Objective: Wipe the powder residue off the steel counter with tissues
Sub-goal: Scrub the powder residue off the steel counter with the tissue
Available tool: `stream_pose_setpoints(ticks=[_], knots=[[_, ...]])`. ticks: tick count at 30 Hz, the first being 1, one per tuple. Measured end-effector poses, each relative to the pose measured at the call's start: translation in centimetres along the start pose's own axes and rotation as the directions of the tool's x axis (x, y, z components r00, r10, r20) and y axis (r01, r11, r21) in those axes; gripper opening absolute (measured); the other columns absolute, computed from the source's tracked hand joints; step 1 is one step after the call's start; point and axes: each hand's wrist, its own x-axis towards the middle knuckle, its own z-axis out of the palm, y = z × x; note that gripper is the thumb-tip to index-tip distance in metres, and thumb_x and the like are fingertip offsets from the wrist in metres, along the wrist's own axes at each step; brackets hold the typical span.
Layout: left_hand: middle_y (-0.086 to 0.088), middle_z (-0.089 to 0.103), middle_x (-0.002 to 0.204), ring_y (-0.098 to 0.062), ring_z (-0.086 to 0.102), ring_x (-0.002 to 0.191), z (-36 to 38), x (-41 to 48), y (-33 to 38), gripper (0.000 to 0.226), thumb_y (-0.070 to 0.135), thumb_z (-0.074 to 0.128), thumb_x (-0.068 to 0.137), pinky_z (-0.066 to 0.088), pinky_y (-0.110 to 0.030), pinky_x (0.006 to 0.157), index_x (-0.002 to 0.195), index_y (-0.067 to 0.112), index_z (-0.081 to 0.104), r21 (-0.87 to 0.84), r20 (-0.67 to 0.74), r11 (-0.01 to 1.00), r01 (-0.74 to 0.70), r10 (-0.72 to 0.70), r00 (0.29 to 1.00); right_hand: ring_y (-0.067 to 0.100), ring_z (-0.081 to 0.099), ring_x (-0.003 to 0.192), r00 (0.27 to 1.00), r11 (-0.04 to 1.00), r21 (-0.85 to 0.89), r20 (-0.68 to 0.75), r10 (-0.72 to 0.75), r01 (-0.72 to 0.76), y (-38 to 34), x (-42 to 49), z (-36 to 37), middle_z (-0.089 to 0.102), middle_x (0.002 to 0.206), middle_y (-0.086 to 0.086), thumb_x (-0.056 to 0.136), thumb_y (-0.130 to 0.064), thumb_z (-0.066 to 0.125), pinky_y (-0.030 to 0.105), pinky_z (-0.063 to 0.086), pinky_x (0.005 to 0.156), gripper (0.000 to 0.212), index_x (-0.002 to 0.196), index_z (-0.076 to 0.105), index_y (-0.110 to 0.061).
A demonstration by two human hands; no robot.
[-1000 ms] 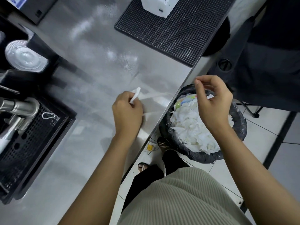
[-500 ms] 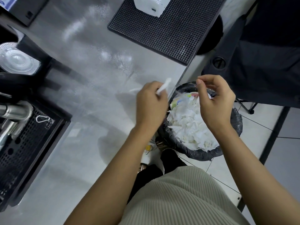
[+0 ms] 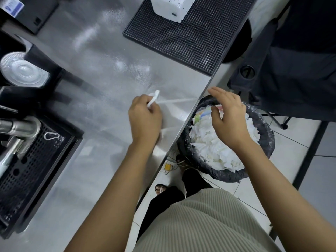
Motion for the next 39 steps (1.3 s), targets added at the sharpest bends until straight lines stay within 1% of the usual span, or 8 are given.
stream_pose_setpoints(ticks=[3,9,17,21,27,30,33,39], knots=[[-0.006,0.053,0.077,-0.005,0.039,0.058,1.7,-0.4,2.3,0.010,0.000,0.053,0.086,0.032,-0.008,0.054,0.081,0.001,0.062,-0.053,0.058,0.997,-0.048,0.051,0.997,0.020,0.042,0.129,0.999,0.999,0.035,-0.035,0.027,-0.026,0.4,0.0,-0.5,0.053,0.140,-0.005,0.092,-0.002,0.049,0.046,0.033,0.108,0.047,0.134,0.056,-0.021],[-0.001,0.055,0.078,-0.014,0.045,0.064,3.5,-1.1,5.4,0.011,0.002,0.056,0.084,0.032,-0.011,0.055,0.082,0.006,0.067,-0.131,0.291,0.962,-0.238,0.267,0.919,0.018,0.044,0.127,0.993,0.995,0.084,-0.100,0.071,-0.062,1.2,-0.6,-1.2,0.057,0.135,-0.003,0.093,-0.004,0.050,0.051,0.037,0.107,0.043,0.131,0.058,-0.021],[0.000,0.059,0.077,-0.006,0.046,0.059,3.4,-1.1,6.8,0.012,0.006,0.060,0.085,0.036,-0.011,0.054,0.088,0.009,0.071,-0.197,0.338,0.954,-0.226,0.283,0.898,0.018,0.046,0.124,0.986,0.993,0.096,-0.142,0.086,-0.073,1.6,-1.3,-1.6,0.059,0.131,-0.004,0.092,-0.002,0.050,0.036,0.036,0.105,0.041,0.128,0.060,-0.021],[0.002,0.061,0.075,-0.005,0.051,0.061,3.0,-1.2,6.9,0.012,0.009,0.060,0.087,0.042,-0.015,0.058,0.094,0.010,0.071,-0.196,0.400,0.975,-0.105,0.177,0.899,0.014,0.046,0.122,0.986,0.991,0.110,-0.143,0.087,-0.072,1.2,-1.4,-1.8,0.058,0.128,-0.008,0.093,-0.002,0.050,0.016,0.029,0.100,0.040,0.127,0.060,-0.021],[0.001,0.067,0.084,-0.007,0.063,0.063,0.2,-0.7,5.4,0.020,0.007,0.061,0.089,0.057,-0.028,0.070,0.104,0.021,0.064,-0.343,0.443,0.909,0.238,-0.067,0.894,0.010,0.049,0.105,0.992,0.981,0.192,-0.120,0.031,-0.008,-1.2,-1.1,-1.8,0.056,0.114,-0.014,0.094,-0.001,0.051,0.003,0.032,0.089,0.034,0.123,0.061,-0.017],[-0.003,0.066,0.077,-0.006,0.060,0.057,-1.6,-0.8,4.2,0.021,0.003,0.062,0.088,0.054,-0.027,0.067,0.105,0.015,0.065,-0.389,0.446,0.846,0.365,-0.173,0.878,0.017,0.057,0.105,0.998,0.965,0.256,-0.061,-0.036,0.051,-2.7,-0.6,-1.2,0.056,0.111,-0.017,0.095,-0.005,0.053,0.023,0.048,0.088,0.029,0.120,0.062,-0.016],[-0.006,0.067,0.081,-0.006,0.062,0.060,-3.9,-1.1,2.7,0.023,-0.001,0.060,0.088,0.053,-0.022,0.064,0.108,0.008,0.065,-0.416,0.464,0.781,0.466,-0.259,0.847,0.017,0.059,0.102,0.988,0.947,0.291,0.030,-0.151,0.136,-4.6,-0.3,0.1,0.055,0.111,-0.025,0.094,-0.014,0.059,0.040,0.050,0.092,0.025,0.118,0.063,-0.017],[-0.013,0.070,0.091,-0.015,0.069,0.070,-8.1,-2.6,-0.3,0.027,-0.010,0.059,0.086,0.056,-0.021,0.070,0.109,0.002,0.065,-0.502,0.458,0.707,0.498,-0.270,0.847,0.013,0.056,0.112,0.905,0.909,0.322,0.243,-0.349,0.264,-8.5,-0.6,2.7,0.061,0.120,0.002,0.084,-0.012,0.074,0.019,0.044,0.094,0.033,0.116,0.065,-0.012]])
